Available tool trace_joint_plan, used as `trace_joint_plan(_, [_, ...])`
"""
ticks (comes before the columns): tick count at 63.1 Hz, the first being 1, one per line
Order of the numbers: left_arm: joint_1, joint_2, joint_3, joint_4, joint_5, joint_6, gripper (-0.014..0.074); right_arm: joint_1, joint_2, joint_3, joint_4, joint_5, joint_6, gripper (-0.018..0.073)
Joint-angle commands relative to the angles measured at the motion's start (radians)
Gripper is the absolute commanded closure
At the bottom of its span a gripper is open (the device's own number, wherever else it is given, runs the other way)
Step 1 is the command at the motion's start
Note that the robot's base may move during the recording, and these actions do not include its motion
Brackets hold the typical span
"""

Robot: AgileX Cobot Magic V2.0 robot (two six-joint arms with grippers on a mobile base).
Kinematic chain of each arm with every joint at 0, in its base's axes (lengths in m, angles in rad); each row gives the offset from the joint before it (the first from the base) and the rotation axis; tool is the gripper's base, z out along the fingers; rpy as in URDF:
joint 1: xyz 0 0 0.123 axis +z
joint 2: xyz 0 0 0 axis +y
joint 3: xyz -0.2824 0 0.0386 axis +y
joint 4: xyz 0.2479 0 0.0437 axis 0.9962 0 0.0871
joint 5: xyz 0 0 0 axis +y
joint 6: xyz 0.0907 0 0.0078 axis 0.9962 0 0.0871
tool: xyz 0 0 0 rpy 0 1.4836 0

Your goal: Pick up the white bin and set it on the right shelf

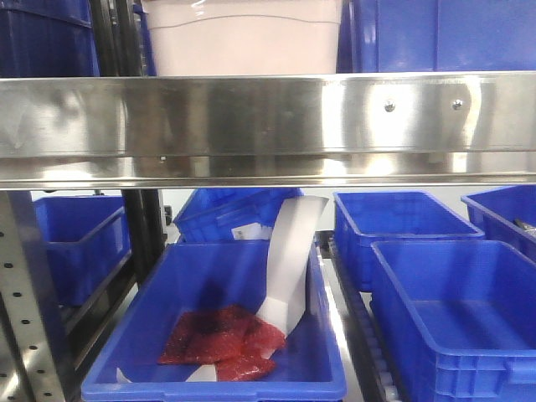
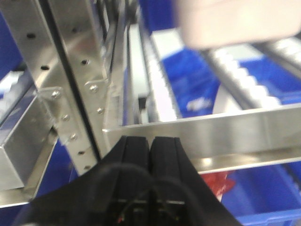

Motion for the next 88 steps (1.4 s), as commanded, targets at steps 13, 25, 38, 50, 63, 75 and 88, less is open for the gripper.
trace_joint_plan(13, [-0.044,-0.379,0.050,-0.021,-0.073,0.040,0.0715,-0.005,-0.147,-0.024,0.051,-0.022,-0.003,0.0491])
trace_joint_plan(25, [-0.044,-0.483,0.050,-0.021,0.011,0.040,0.0715,-0.005,-0.185,-0.024,0.086,-0.063,-0.003,0.0491])
trace_joint_plan(38, [-0.044,-0.483,0.050,-0.025,0.055,0.040,0.0715,-0.005,-0.185,-0.024,0.086,-0.060,-0.003,0.0491])
trace_joint_plan(50, [-0.044,-0.483,0.050,-0.025,0.055,0.040,0.0715,-0.005,-0.185,-0.024,0.086,-0.060,-0.003,0.0491])
trace_joint_plan(63, [-0.044,-0.483,0.050,-0.025,0.055,0.040,0.0715,-0.005,-0.185,-0.024,0.086,-0.060,-0.003,0.0491])
trace_joint_plan(75, [-0.044,-0.483,0.062,-0.012,0.041,0.023,0.0715,-0.005,-0.185,-0.024,0.086,-0.060,-0.003,0.0491])
trace_joint_plan(88, [-0.044,-0.483,0.136,0.287,-0.071,-0.423,0.0713,-0.005,-0.185,-0.024,0.086,-0.060,-0.003,0.0491])
